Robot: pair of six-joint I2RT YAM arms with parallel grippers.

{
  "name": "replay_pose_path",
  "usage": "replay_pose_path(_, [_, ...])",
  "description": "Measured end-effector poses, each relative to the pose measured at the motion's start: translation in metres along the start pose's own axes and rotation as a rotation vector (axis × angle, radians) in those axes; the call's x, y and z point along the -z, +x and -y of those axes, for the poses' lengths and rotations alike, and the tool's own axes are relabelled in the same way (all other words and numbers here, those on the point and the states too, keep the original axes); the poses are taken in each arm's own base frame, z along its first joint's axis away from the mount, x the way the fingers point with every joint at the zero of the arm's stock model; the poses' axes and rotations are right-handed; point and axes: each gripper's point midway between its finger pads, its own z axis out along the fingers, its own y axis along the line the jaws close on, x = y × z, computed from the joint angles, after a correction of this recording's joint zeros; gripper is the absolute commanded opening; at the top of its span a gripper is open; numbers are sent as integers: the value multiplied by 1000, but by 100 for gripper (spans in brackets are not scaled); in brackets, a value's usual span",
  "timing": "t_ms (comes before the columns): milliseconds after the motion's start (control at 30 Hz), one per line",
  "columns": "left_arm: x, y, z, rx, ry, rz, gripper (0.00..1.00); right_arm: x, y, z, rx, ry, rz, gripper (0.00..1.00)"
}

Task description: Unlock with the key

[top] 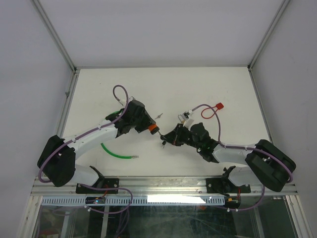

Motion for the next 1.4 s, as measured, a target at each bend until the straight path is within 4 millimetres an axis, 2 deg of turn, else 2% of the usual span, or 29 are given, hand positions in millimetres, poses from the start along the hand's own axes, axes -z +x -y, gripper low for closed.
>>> replay_pose_path(200, [-1,-1,-7,6,-21,-4,11,-2,-3,0,3,1,2,0])
replay_pose_path(400, [-2,-1,-10,10,-28,-5,12,-7,4,5,-4,10,-34,0])
replay_pose_path(733, [-2,2,-16,12,-53,-16,12,-4,8,2,-2,10,-48,0])
replay_pose_path(1133, [-1,5,-19,10,-59,-37,12,-6,19,-8,25,-18,-102,0])
replay_pose_path(1400, [-1,6,-18,9,-57,-43,12,-10,23,-2,19,-1,-120,0])
